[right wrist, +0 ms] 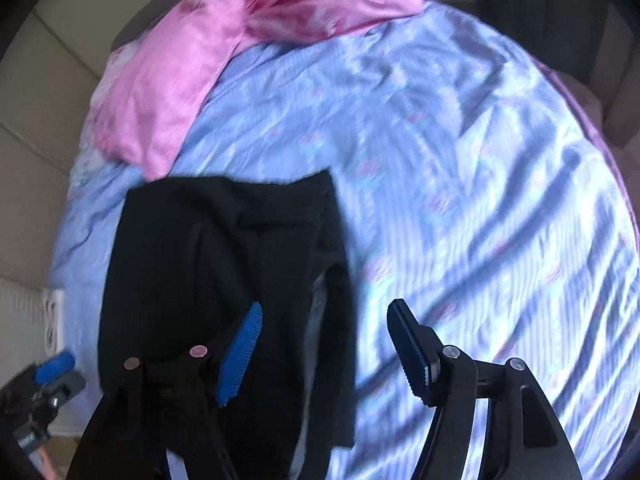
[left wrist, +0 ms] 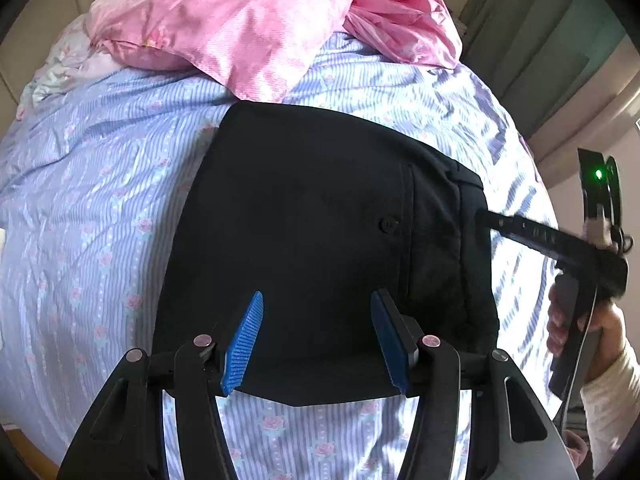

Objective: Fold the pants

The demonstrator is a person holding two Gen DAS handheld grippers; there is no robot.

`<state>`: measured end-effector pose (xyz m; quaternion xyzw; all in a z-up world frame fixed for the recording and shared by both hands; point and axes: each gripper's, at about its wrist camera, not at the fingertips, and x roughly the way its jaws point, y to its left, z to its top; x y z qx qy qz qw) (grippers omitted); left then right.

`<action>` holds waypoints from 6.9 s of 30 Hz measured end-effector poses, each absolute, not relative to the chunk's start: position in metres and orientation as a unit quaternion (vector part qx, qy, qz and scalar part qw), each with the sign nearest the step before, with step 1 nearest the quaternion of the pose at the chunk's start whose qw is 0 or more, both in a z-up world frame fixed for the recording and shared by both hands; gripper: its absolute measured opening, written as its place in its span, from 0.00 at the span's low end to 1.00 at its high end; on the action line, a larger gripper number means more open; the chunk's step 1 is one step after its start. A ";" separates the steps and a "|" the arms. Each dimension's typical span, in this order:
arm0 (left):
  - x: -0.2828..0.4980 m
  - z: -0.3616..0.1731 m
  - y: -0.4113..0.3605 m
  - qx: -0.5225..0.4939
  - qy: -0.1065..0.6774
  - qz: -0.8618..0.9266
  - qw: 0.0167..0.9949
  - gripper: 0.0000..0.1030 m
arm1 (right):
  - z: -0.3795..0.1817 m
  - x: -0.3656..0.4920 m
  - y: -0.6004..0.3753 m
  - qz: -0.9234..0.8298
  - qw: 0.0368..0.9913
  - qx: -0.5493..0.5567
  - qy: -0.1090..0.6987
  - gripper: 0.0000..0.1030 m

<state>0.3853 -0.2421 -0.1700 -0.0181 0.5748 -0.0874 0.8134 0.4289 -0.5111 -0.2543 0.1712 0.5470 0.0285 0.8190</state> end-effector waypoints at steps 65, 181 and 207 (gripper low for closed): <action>0.402 -0.176 -0.257 0.005 0.579 -0.052 0.814 0.55 | -0.246 0.477 -0.521 0.049 0.835 0.138 0.530 0.49; 0.263 -0.038 -0.064 -0.107 0.508 -0.088 0.850 0.08 | -0.086 0.256 -0.346 0.084 0.868 0.085 0.483 0.14; 0.217 0.001 0.142 -0.119 0.471 -0.134 0.864 0.08 | -0.036 0.176 -0.135 0.076 0.888 0.081 0.446 0.14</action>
